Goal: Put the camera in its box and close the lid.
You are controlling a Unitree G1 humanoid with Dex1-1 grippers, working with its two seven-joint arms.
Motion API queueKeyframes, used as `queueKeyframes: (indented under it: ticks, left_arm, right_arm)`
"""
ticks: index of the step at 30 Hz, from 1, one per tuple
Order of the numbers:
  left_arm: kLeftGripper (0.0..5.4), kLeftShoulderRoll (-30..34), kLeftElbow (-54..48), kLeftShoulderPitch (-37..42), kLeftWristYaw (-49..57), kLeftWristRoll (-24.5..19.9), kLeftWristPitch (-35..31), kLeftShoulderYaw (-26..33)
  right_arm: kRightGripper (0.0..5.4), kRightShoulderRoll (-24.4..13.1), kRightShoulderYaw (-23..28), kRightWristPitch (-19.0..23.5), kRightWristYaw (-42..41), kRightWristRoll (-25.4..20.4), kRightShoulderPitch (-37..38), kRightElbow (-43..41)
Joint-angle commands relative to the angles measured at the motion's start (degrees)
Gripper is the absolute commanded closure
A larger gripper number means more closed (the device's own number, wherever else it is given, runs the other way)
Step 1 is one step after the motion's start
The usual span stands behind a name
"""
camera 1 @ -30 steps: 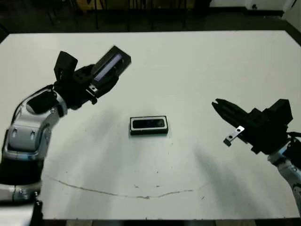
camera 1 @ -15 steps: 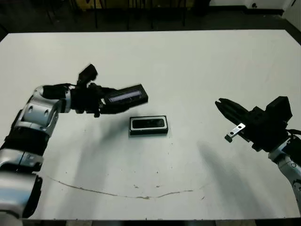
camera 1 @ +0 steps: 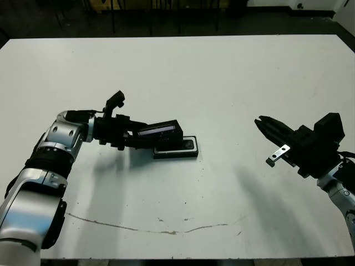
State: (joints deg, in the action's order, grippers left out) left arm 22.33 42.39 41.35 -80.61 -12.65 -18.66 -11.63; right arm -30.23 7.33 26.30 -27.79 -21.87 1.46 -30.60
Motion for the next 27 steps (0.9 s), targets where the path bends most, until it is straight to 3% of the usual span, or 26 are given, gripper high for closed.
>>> queueKeyframes:
  ticks: [1,7,22,27]
  left_arm:
    - [2.58,-0.5,1.5,-0.5,-1.0,0.7,-0.4,-0.3]
    - [2.58,-0.8,1.4,-0.7,-2.2,1.9,-1.2,-1.7]
    - [2.60,-3.1,-3.4,-3.5,-7.5,0.2,-2.2,-4.4]
    - [2.60,-4.7,-4.4,-3.7,-5.4,2.4,-1.6,-7.0]
  right_arm:
    - [5.40,-0.3,0.0,1.0,0.0,0.2,0.2,0.0]
    - [5.40,-0.5,0.1,0.1,-0.6,0.2,0.6,0.3]
    - [5.40,-0.1,0.3,0.5,-0.1,0.5,1.4,0.3]
    - [5.40,0.2,0.5,-1.5,-0.9,0.7,1.8,1.3]
